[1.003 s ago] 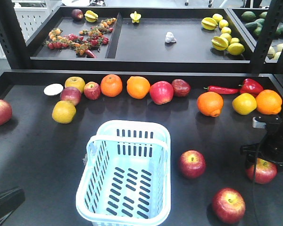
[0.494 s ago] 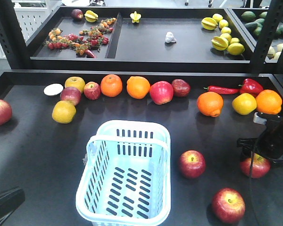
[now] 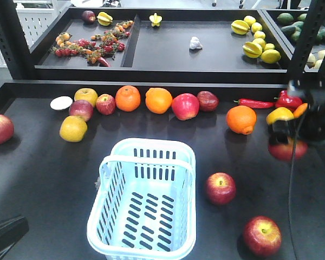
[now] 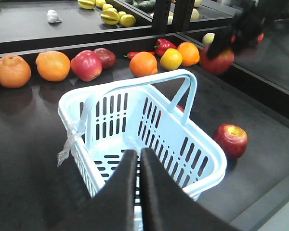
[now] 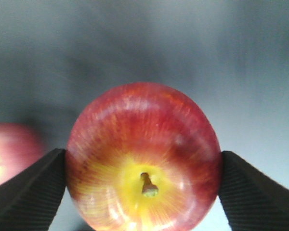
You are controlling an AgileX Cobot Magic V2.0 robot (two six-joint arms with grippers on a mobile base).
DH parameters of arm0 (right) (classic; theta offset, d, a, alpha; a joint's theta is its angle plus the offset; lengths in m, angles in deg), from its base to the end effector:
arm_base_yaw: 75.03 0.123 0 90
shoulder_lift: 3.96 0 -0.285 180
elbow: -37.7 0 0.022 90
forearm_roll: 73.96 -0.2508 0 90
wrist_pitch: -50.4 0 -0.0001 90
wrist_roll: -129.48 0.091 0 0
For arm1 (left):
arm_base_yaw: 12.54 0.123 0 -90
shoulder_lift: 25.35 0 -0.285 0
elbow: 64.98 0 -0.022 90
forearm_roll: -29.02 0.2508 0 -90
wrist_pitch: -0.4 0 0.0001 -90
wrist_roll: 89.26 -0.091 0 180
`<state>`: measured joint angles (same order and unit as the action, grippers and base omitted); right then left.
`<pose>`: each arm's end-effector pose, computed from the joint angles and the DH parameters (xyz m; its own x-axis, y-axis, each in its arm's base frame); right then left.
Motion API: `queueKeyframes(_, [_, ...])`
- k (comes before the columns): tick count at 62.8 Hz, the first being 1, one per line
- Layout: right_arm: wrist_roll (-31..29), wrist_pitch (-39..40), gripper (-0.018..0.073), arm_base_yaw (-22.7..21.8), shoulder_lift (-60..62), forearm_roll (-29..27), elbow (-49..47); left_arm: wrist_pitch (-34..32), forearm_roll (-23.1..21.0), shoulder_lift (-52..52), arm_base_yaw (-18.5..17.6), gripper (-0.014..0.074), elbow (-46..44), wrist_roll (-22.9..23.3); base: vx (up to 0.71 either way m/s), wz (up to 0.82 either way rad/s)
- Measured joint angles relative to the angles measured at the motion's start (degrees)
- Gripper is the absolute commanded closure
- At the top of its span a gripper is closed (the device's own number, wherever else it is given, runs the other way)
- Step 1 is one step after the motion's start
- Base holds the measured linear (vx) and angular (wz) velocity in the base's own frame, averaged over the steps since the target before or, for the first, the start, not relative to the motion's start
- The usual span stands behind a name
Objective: Pick three apples into basket with both arms
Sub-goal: 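Carry the red apple over the basket with the right gripper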
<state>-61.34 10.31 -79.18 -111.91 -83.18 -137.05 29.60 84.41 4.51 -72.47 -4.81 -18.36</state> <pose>0.3678 -0.0173 0.2349 -0.8878 -0.0007 -0.4602 -0.0329 0.9975 0.0620 0.0733 -0.0535 0.2615 -0.3413 -0.0126 -0.9399 0.5173 0.8323 -0.1990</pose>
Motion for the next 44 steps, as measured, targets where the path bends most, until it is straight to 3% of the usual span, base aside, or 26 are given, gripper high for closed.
queueKeyframes(25, [0.6, -5.0, 0.0386, 19.5, 19.0, -0.6, 0.0, 0.0, 0.0, 0.0, 0.0, 0.0602, 0.0, 0.0, 0.0, 0.0])
queueKeyframes(44, [7.7, -0.8, 0.0375, 27.4, 15.0, -1.0, 0.0, 0.0, 0.0, 0.0, 0.0, 0.0602, 0.0, 0.0, 0.0, 0.0])
